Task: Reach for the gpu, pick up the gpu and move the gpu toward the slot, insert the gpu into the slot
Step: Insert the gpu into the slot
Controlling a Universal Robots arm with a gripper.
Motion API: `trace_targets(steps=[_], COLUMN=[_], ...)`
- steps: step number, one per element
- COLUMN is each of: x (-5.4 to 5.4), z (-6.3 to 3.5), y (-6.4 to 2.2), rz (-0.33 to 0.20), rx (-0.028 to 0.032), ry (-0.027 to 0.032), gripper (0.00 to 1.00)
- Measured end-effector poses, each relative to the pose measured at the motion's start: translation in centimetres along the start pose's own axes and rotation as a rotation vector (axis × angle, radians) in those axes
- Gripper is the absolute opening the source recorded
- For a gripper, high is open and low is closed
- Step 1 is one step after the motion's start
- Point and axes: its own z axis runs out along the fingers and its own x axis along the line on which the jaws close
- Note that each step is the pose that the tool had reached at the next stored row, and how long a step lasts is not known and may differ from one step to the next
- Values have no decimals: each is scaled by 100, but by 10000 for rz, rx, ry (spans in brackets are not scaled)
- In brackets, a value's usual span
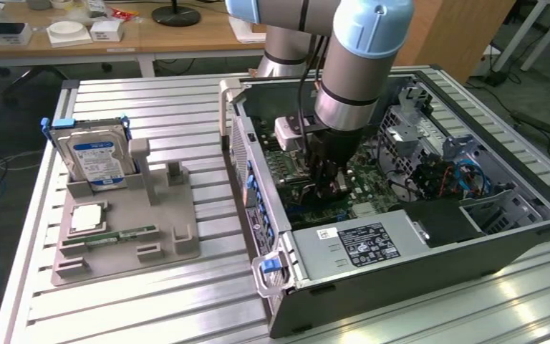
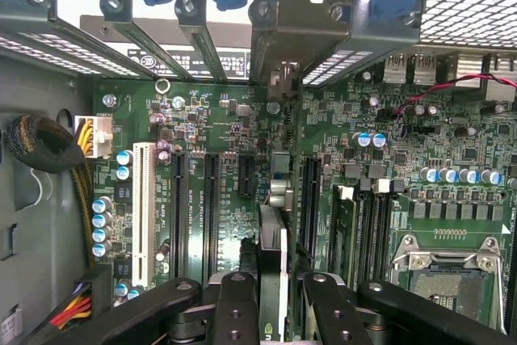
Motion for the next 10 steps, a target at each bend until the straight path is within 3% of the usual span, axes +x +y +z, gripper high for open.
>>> trace_targets(steps=[10], x=[0], z=[0], y=[9], rz=[0], rx=[1], ry=[0], gripper=[26])
